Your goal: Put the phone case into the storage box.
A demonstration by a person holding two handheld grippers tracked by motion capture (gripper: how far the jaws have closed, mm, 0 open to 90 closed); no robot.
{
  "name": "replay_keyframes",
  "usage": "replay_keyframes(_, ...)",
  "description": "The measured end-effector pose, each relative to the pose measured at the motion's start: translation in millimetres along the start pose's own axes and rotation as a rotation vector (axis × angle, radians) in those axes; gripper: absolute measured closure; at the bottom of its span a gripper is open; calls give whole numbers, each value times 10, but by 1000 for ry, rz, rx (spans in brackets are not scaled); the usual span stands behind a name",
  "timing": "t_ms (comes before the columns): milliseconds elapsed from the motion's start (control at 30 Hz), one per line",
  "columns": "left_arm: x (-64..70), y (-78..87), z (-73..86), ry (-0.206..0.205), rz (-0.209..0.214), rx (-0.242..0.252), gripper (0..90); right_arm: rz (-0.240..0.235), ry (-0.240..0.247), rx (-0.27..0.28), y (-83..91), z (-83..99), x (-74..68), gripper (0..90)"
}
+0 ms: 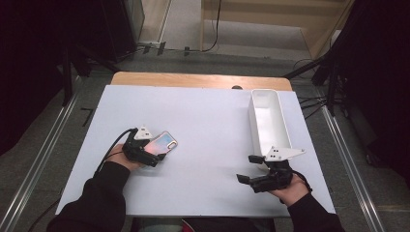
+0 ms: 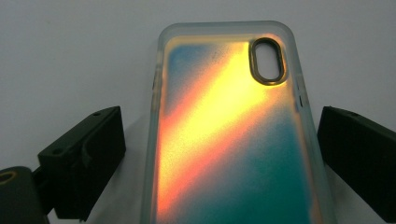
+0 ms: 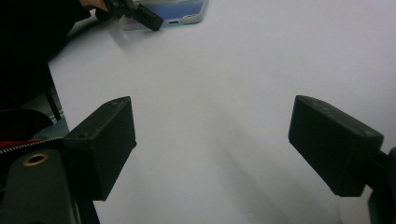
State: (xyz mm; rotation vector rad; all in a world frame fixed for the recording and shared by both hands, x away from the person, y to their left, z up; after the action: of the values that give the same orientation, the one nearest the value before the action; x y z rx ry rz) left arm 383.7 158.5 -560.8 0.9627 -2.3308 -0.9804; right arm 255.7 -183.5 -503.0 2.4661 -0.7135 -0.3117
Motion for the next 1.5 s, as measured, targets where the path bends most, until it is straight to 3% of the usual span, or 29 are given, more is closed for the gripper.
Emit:
replay_keyframes(133, 14, 13, 4, 3, 0, 10, 58, 2, 1, -2, -1, 1, 1, 136)
replay_keyframes(233, 30, 38, 10, -4, 11, 31, 158, 2, 1, -1, 1, 0, 1, 136)
replay_keyframes(800, 18, 57, -7, 8, 23, 8, 163, -5, 0, -2, -1, 1, -9, 136)
replay_keyframes(1100, 32, 118, -38, 62, 49, 0, 163, -5, 1, -4, 1, 3, -8, 136)
replay_keyframes(1367, 126, 232, -136, 108, 98, 45, 163, -4, 0, -5, -1, 4, -8, 136)
replay_keyframes(1500, 139, 265, -157, 154, 116, 53, 163, -3, 3, -3, -4, 3, -1, 136)
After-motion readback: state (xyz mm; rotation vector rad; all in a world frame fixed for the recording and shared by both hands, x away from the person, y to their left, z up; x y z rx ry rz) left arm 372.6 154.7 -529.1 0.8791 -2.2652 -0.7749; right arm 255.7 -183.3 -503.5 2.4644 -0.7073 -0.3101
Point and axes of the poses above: each handheld gripper's, and its own axes: y roughly backward along the jaws, z roughly out of its underside, x roughly to its right, the point moved 7 cm from there along -y, roughly forward along the jaws, and after that the axes turned 13 degrees about y, right-handed, at the moved point
